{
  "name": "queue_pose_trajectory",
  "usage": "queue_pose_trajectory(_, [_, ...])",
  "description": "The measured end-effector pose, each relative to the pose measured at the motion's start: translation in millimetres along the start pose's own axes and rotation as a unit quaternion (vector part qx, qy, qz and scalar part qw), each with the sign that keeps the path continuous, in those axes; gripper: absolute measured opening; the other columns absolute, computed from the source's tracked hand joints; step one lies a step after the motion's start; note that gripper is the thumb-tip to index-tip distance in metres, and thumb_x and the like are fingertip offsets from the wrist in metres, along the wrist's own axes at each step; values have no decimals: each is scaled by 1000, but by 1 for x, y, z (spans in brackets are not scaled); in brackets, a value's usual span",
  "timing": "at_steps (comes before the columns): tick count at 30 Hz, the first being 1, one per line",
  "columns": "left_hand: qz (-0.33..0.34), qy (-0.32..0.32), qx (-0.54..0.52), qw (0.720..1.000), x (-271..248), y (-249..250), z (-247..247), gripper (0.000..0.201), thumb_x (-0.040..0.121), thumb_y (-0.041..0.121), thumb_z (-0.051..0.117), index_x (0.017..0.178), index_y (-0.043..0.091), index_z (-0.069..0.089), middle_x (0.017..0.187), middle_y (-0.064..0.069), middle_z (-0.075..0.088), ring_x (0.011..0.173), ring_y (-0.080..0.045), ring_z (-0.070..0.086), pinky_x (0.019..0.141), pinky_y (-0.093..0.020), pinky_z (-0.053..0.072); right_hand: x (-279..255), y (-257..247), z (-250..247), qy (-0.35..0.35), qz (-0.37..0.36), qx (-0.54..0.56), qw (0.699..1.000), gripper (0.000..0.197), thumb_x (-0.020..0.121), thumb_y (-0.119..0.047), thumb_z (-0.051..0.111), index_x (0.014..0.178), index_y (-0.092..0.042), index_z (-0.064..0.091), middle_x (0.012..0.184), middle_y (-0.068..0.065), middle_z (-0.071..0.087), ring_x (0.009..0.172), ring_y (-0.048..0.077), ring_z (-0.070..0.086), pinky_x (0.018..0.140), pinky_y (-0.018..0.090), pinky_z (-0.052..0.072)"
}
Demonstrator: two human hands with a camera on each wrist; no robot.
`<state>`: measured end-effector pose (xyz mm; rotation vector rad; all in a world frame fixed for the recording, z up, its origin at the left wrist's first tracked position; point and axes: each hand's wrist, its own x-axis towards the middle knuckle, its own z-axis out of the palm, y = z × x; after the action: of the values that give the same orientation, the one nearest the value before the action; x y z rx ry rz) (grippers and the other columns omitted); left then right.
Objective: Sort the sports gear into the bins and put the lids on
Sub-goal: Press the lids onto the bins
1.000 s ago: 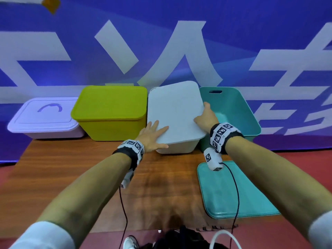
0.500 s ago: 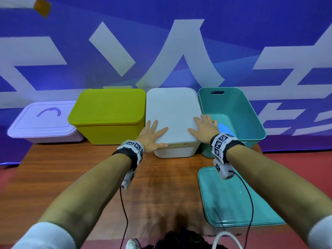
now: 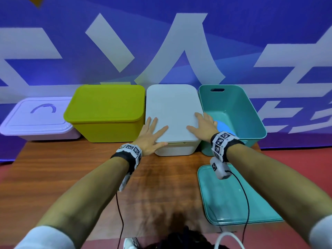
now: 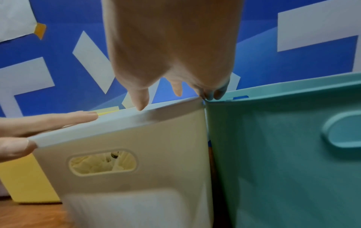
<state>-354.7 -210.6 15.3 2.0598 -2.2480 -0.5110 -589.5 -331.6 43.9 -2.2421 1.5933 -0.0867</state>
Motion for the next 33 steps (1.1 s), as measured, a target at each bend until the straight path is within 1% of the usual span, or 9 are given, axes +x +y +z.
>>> queue_pose_trajectory(5, [10, 22, -32, 999, 0, 2, -3, 71, 93, 65, 37, 153, 43, 5, 160, -9, -23, 142, -26, -34, 118, -47, -9, -1, -2, -3, 18, 26, 84, 996, 72, 87, -49, 62, 148, -27, 31, 151, 11, 28, 141, 31, 20, 113, 43, 17])
queue_pose_trajectory(8, [16, 26, -43, 999, 1, 5, -6, 72, 94, 64, 40, 153, 43, 6, 160, -9, -23, 143, -26, -33, 117, -45, -10, -3, 2, -4, 41, 30, 112, 992, 71, 86, -44, 65, 147, -27, 33, 149, 9, 29, 140, 30, 21, 113, 44, 19])
queue_pose_trajectory(12, [11, 24, -42, 999, 1, 4, -4, 73, 93, 65, 40, 154, 41, 8, 160, -10, -23, 142, -24, -34, 118, -45, -9, -5, 6, -1, 52, 24, 132, 990, 70, 86, -41, 66, 147, -27, 33, 154, 8, 23, 143, 27, 18, 116, 45, 17])
queue_pose_trajectory(14, [6, 18, -37, 999, 1, 1, -4, 73, 93, 66, 41, 154, 41, 9, 161, -10, -23, 143, -24, -34, 118, -45, -9, -5, 4, 1, 41, 28, 114, 992, 69, 88, -44, 62, 148, -27, 32, 156, 9, 21, 143, 28, 16, 116, 46, 16])
queue_pose_trajectory(16, [-1, 5, -34, 999, 3, 0, -7, 74, 92, 66, 42, 154, 40, 11, 161, -10, -22, 144, -25, -32, 118, -44, -9, -4, 1, 3, 17, 38, 79, 996, 70, 91, -49, 56, 151, -28, 27, 159, 10, 16, 145, 30, 13, 116, 47, 14])
queue_pose_trajectory(20, [-17, -17, -30, 999, 8, 4, -11, 75, 92, 66, 44, 154, 40, 11, 162, -10, -19, 147, -26, -25, 119, -42, -7, 1, -4, 3, -38, 57, 16, 997, 75, 94, -57, 43, 155, -28, 11, 163, 13, -5, 149, 31, -5, 117, 50, 5])
queue_pose_trajectory(23, [-26, -9, -14, 1000, 7, 5, -9, 76, 91, 68, 44, 154, 40, 12, 162, -9, -16, 148, -26, -20, 120, -41, -5, -1, -7, 6, -54, 54, -31, 997, 75, 97, -59, 35, 156, -27, 3, 162, 15, -15, 149, 31, -13, 117, 51, 3])
queue_pose_trajectory(29, [-36, -13, -23, 999, 5, 4, -9, 76, 90, 70, 41, 154, 41, 12, 163, -6, -16, 148, -23, -21, 120, -40, -5, -1, -3, 5, -72, 30, -101, 992, 76, 95, -67, 24, 156, -29, -3, 162, 13, -17, 148, 32, -16, 118, 53, 1])
queue_pose_trajectory(33, [-53, -1, -53, 997, 6, 6, -10, 69, 93, 69, 35, 154, 41, 18, 164, -2, -11, 149, -19, -17, 119, -40, -3, -2, -1, 7, -69, 10, -143, 987, 76, 96, -66, 18, 156, -25, -3, 162, 13, -16, 148, 31, -17, 118, 52, -1])
